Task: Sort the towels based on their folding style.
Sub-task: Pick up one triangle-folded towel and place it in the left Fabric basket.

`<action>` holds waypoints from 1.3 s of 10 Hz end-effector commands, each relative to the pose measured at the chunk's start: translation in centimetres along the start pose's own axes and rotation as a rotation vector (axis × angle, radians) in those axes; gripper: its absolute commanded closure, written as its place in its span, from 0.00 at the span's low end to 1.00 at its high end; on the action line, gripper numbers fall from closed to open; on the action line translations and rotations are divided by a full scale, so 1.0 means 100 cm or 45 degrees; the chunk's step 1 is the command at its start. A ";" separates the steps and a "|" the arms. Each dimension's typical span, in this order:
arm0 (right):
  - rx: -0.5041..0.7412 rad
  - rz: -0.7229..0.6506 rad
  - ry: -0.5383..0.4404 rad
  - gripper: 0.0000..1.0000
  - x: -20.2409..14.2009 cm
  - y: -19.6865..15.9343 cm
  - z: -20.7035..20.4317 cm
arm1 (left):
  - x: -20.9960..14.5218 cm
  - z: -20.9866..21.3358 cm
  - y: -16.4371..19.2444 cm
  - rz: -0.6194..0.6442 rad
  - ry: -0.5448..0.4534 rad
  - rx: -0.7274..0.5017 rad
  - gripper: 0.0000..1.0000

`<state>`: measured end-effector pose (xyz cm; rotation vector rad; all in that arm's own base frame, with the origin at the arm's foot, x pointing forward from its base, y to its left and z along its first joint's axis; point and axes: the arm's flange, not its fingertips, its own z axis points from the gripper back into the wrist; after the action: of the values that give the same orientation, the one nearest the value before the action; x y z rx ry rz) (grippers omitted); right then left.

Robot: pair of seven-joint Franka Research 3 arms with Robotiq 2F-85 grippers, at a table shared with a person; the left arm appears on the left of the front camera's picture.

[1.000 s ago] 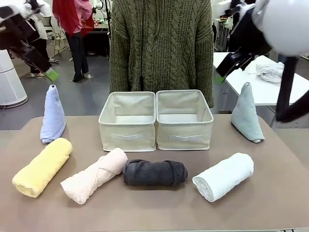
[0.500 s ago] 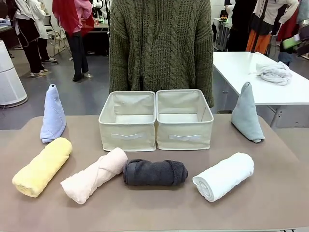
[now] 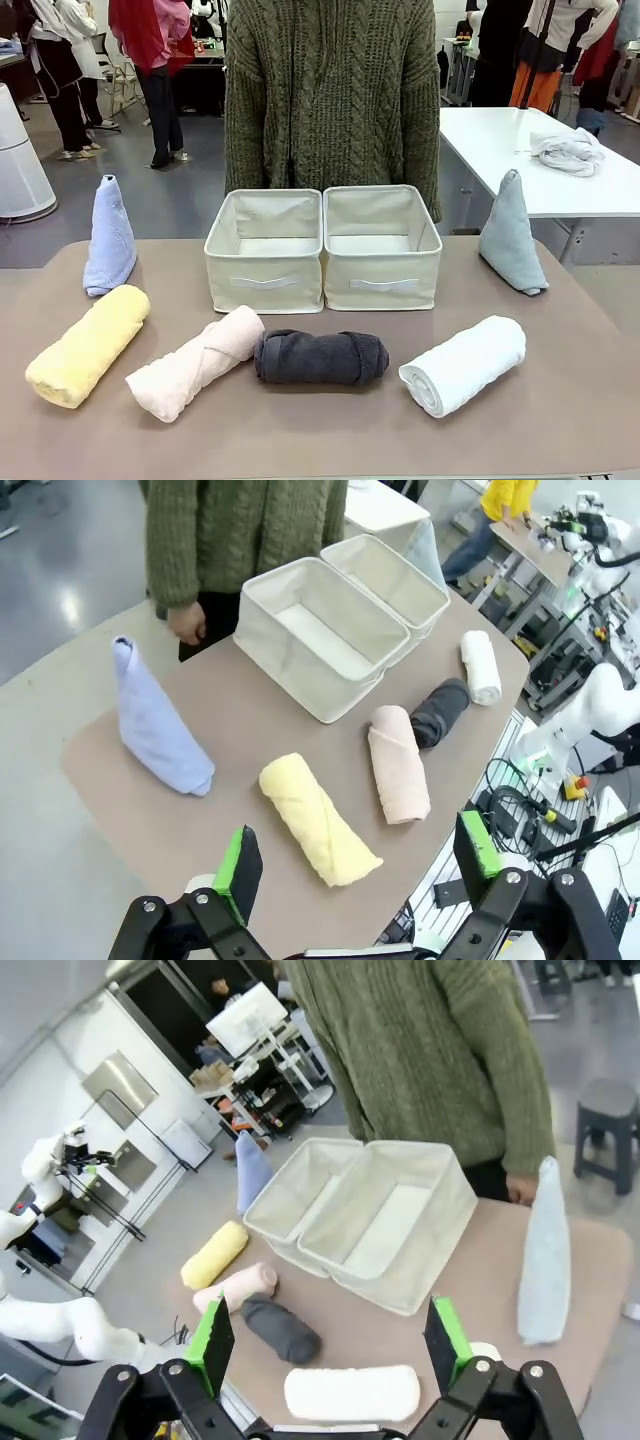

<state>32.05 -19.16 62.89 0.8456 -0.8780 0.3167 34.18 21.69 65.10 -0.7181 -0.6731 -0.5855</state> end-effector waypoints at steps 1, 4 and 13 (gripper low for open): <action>-0.060 -0.008 0.081 0.00 -0.016 -0.003 0.019 | -0.005 0.007 0.000 -0.007 -0.022 -0.008 0.00; -0.180 0.002 0.253 0.00 -0.031 -0.015 0.041 | -0.017 0.012 0.005 -0.002 0.000 -0.014 0.00; -0.133 0.045 0.340 0.00 -0.040 -0.011 0.037 | -0.025 0.013 0.002 0.033 0.025 -0.032 0.00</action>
<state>28.08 -22.49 60.43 0.6630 -0.6504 0.4013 32.11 23.34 63.78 -0.7462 -0.6203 -0.5737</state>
